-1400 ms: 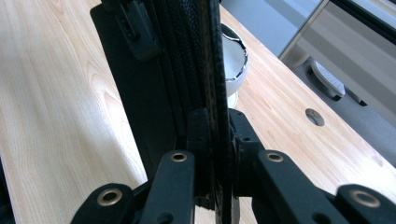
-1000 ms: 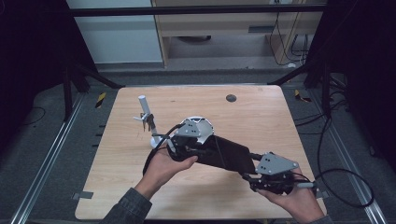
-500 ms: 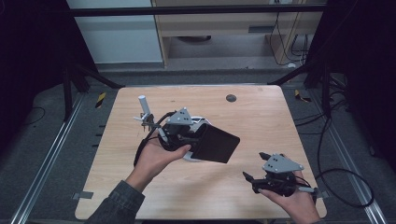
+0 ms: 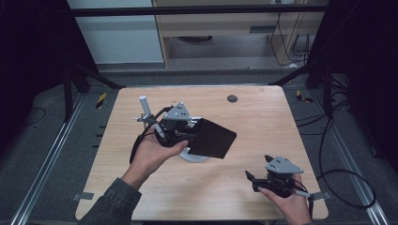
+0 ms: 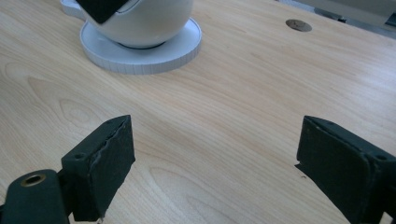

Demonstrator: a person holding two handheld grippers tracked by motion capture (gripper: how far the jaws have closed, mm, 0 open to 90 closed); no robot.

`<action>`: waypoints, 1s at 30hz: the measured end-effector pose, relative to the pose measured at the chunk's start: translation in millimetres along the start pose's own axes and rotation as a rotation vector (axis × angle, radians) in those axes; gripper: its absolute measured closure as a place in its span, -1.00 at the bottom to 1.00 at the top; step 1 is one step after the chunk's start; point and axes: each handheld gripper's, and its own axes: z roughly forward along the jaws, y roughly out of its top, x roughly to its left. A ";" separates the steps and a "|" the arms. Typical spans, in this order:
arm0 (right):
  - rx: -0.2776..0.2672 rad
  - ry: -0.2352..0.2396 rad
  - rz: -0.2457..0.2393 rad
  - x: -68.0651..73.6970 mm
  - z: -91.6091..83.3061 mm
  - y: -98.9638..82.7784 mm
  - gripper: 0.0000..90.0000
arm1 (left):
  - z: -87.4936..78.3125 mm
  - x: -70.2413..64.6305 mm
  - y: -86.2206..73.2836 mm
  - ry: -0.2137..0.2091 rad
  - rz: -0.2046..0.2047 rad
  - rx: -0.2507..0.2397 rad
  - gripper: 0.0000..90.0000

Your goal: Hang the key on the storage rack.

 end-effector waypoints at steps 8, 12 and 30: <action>0.021 -0.008 0.009 0.5 4.2 -6.2 -0.74 | -11.2 5.0 3.4 0.041 -0.002 0.003 0.77; 0.029 -0.010 0.012 0.6 5.2 -7.8 -0.74 | -16.7 9.8 6.0 0.064 0.002 0.009 0.77; 0.050 0.001 0.012 2.3 8.6 -11.7 -0.74 | -30.5 22.9 12.3 0.155 0.039 0.055 0.77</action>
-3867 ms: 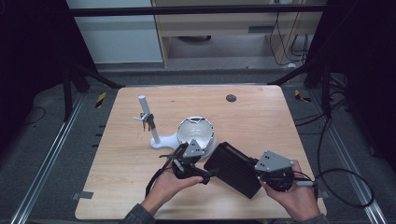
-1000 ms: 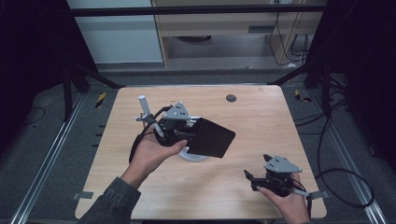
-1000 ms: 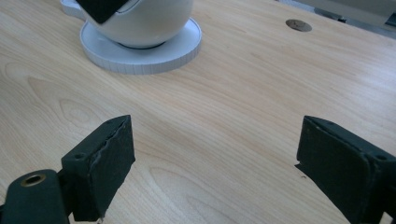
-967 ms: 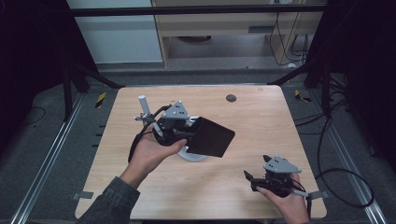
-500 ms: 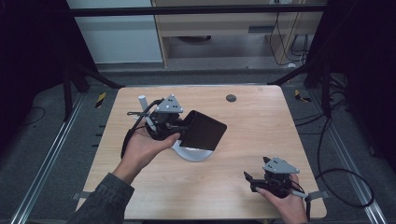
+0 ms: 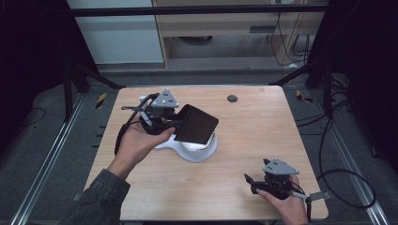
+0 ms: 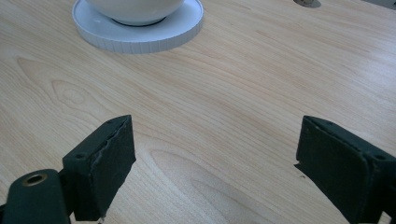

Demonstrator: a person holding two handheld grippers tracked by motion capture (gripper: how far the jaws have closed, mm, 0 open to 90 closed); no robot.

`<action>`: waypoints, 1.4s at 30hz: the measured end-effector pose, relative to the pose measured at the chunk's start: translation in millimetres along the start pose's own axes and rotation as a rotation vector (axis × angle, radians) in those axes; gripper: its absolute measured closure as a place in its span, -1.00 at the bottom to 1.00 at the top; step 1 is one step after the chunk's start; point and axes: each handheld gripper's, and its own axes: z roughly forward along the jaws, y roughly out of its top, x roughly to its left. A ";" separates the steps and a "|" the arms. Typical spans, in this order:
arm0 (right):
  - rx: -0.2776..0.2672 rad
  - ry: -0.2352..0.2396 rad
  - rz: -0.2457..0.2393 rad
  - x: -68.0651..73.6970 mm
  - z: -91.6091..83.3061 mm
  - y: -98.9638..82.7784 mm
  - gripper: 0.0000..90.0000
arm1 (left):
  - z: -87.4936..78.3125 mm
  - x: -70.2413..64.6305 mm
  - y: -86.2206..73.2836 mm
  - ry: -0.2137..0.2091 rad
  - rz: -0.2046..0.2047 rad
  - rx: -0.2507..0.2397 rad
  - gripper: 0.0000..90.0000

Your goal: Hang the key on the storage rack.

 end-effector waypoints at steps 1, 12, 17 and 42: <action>0.000 -0.001 0.001 0.0 -0.1 -0.2 -0.74 | 1.5 2.0 -1.2 0.010 0.006 0.012 0.77; 0.008 0.002 0.000 -0.8 0.4 -1.5 -0.74 | 16.1 11.1 -10.6 0.037 0.029 0.068 0.77; 0.008 0.004 0.001 -1.4 0.2 -2.2 -0.74 | 26.9 12.7 -15.5 0.033 0.029 0.088 0.77; 0.019 0.014 0.000 -2.2 2.2 -3.9 -0.74 | 60.2 14.0 -27.0 0.020 -0.001 0.138 0.76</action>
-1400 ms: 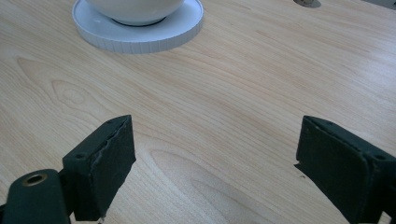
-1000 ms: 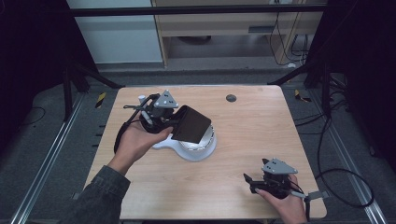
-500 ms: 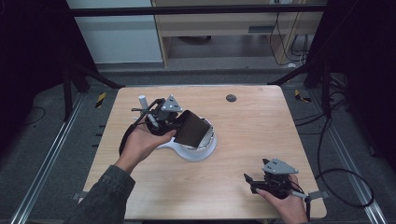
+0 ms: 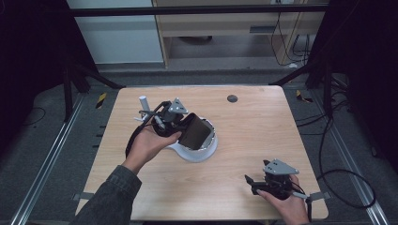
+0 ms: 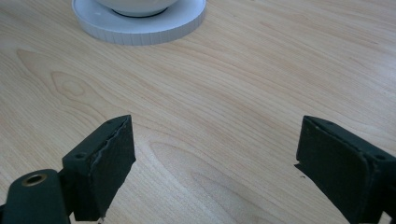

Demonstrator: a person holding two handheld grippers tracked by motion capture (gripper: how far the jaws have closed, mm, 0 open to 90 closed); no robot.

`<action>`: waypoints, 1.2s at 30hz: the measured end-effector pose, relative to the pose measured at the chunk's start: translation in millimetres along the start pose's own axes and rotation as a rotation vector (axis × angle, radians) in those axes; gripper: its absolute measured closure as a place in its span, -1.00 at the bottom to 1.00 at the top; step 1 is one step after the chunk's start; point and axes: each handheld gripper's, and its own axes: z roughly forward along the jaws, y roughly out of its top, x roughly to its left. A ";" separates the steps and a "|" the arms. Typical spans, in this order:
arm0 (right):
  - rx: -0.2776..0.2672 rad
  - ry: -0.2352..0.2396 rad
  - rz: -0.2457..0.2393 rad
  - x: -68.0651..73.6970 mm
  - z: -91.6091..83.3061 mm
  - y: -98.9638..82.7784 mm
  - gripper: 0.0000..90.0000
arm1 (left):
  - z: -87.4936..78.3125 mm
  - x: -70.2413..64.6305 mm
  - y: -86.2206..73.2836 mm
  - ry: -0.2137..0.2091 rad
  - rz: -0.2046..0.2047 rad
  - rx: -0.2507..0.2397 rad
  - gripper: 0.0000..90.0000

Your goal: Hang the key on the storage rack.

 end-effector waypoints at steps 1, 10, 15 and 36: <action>-0.001 0.000 -0.002 -0.2 0.1 0.0 -0.74 | 1.2 -0.2 0.3 0.000 -0.003 0.000 0.76; 0.007 0.004 0.002 -0.5 0.9 -0.5 -0.75 | 10.5 1.1 1.5 -0.007 -0.021 0.004 0.76; 0.011 0.008 0.006 0.0 1.5 -0.8 -0.76 | 12.4 1.4 2.9 -0.001 -0.028 0.000 0.75; 0.022 0.013 0.004 0.0 3.0 -1.9 -0.76 | 16.1 6.4 5.9 0.042 -0.086 -0.047 0.64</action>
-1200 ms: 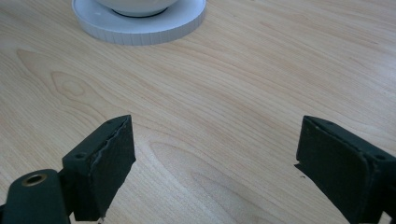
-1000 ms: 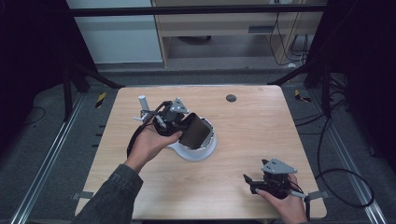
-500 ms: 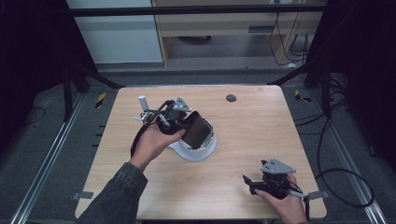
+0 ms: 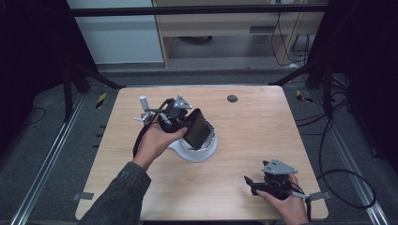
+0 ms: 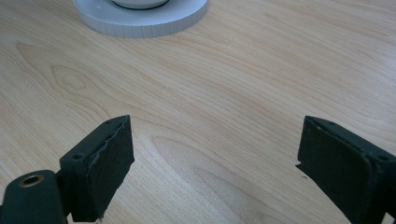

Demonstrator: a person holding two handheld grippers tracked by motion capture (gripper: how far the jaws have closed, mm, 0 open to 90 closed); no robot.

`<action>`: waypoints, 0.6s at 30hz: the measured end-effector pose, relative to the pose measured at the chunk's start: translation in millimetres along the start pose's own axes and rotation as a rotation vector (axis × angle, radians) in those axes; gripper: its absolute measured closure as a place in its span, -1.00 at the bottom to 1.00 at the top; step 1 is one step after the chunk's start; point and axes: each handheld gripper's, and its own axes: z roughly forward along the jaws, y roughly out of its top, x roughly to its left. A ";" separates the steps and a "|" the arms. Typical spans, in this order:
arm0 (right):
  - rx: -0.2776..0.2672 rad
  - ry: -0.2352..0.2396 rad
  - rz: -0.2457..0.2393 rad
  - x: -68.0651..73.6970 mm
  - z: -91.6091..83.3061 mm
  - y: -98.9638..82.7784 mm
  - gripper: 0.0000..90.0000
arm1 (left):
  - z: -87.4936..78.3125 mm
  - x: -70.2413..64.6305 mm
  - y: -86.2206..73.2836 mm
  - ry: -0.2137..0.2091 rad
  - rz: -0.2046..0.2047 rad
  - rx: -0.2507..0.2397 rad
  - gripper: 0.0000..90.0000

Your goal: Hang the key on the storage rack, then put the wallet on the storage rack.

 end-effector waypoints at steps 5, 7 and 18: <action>0.003 0.000 -0.002 -0.9 -0.8 -0.2 -0.77 | -11.1 2.2 -0.8 0.028 -0.008 -0.030 0.53; 0.002 -0.002 0.000 -1.3 -0.7 -0.1 -0.77 | -12.7 3.3 -1.7 0.032 -0.011 -0.031 0.52; 0.005 -0.001 0.003 -1.1 -1.3 -0.7 -0.78 | -25.7 2.0 -2.8 0.056 -0.024 -0.082 0.20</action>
